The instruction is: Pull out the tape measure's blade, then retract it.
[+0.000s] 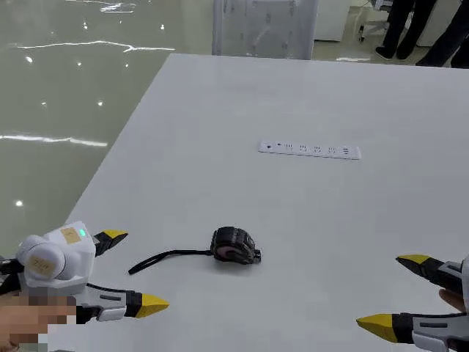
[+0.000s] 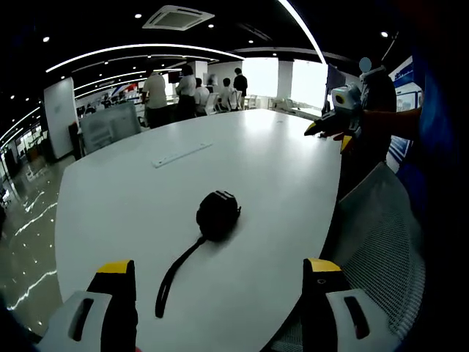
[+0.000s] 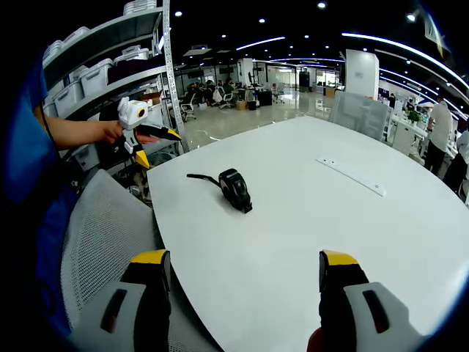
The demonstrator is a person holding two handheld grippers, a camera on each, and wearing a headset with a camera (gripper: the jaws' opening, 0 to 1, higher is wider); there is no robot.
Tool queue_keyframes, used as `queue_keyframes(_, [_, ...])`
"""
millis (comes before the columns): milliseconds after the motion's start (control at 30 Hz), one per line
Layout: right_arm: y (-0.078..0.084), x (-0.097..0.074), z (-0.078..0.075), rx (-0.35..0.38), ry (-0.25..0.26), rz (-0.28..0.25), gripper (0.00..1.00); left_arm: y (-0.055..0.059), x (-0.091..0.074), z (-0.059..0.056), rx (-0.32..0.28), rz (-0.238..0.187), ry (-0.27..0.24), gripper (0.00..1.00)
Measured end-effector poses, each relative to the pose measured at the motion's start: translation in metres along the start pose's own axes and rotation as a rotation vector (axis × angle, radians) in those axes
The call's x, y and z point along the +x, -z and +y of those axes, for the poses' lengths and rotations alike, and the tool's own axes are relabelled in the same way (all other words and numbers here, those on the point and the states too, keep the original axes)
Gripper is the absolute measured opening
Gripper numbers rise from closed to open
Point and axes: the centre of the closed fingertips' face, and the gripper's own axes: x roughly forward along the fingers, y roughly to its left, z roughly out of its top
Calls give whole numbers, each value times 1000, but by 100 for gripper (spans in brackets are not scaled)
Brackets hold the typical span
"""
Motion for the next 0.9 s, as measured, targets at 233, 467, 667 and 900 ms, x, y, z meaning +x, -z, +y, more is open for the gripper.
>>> queue_keyframes(233, [-1, 15, -2, -16, -24, 11, 78, -10, 18, 0, 30, 5, 35, 89])
queue_keyframes(467, [-2, 28, -5, -27, -41, 21, 76, -21, 35, -2, 48, -1, 75, 87])
queue_keyframes(667, [-5, 41, -7, -55, -68, 32, 74, -27, 50, -5, 86, 7, 107, 85])
queue_keyframes(900, [-10, 59, -5, -89, -105, 45, 70, -33, 69, -10, 146, 22, 149, 82])
